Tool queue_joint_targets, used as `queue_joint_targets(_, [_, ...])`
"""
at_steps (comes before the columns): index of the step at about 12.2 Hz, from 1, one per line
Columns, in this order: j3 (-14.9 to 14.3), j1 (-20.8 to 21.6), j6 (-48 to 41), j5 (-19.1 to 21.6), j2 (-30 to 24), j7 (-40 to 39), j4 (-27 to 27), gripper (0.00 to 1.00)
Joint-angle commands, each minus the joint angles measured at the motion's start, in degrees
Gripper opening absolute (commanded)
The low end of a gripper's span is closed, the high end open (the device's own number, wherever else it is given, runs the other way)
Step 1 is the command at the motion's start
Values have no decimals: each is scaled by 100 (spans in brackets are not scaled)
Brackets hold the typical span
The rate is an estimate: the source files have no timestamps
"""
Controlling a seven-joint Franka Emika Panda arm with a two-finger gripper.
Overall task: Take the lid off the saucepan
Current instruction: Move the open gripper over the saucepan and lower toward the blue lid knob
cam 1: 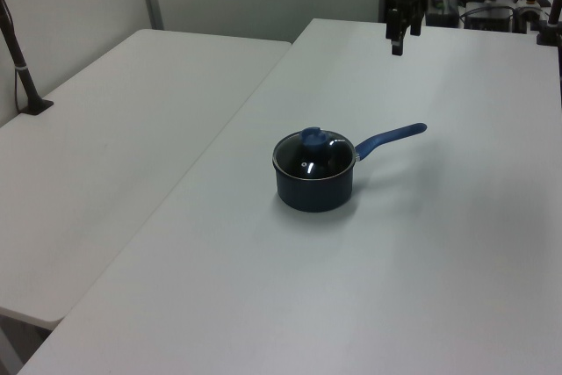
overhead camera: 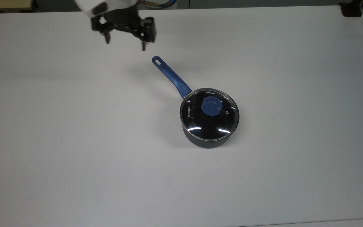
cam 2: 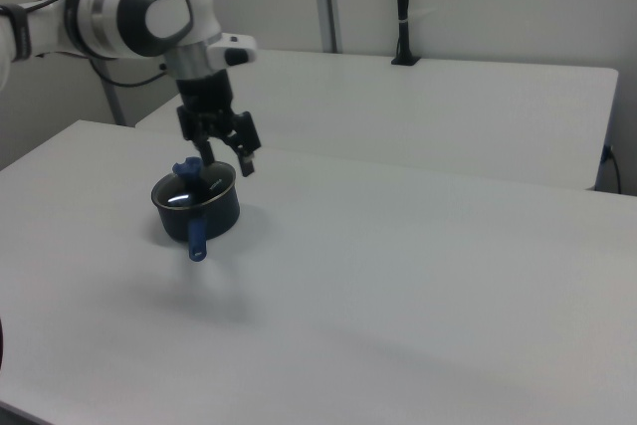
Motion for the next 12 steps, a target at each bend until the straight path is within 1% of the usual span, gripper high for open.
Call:
queue_joint_targets(1, [-30, 547, 57, 190, 525, 224, 446, 100])
queue_joint_targets(3, [-30, 785, 75, 558, 1087, 804, 1007, 100])
queue_joint_targets(5, [-30, 978, 276, 726, 1615, 1305, 1649, 100])
queue_joint_targets(6, [-30, 1162, 721, 735, 1844, 1760, 1748, 100])
queue_joint_targets(7, [-38, 1242, 1117, 727, 1994, 2347, 1783, 100])
queue_joint_targets(9, [-30, 1391, 1226, 727, 2144, 2345, 1801, 100])
queue_joint_targets(11, [-65, 1567, 1227, 718, 2372, 2388, 2081, 100])
queue_joint_targets(12, [-82, 1646, 1244, 701, 2469, 2354, 2109, 100])
